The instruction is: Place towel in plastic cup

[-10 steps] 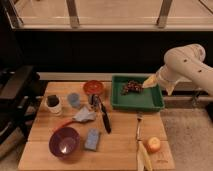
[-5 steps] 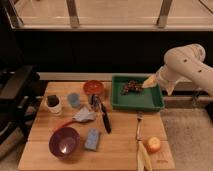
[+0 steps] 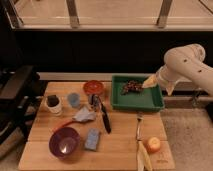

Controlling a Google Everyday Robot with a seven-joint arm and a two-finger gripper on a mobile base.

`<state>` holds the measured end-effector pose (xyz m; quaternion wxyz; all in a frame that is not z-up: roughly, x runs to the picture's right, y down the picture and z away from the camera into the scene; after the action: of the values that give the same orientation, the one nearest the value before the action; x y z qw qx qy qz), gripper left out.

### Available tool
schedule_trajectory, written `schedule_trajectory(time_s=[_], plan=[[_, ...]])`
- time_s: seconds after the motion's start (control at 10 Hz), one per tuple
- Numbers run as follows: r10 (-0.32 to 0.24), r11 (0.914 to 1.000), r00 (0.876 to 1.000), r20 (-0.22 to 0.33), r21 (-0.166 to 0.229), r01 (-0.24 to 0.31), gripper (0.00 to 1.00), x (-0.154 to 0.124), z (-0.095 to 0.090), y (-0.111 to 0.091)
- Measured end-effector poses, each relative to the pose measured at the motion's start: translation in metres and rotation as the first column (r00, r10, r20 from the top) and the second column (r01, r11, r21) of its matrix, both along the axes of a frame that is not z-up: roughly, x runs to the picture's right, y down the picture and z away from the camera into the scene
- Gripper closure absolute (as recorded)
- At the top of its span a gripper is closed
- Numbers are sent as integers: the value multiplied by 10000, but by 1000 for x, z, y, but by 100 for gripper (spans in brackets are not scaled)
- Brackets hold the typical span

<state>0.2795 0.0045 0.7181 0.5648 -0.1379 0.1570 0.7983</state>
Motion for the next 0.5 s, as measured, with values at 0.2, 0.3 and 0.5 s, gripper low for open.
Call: schedule_trajectory(time_s=[0.2, 0.3, 0.5], plan=[[-360, 9993, 9985, 408, -8, 361, 22, -8, -5, -2], [-561, 9984, 9953, 796, -64, 567, 22, -24, -7, -3], [-963, 9950, 9860, 1362, -144, 992, 22, -65, -9, -2]])
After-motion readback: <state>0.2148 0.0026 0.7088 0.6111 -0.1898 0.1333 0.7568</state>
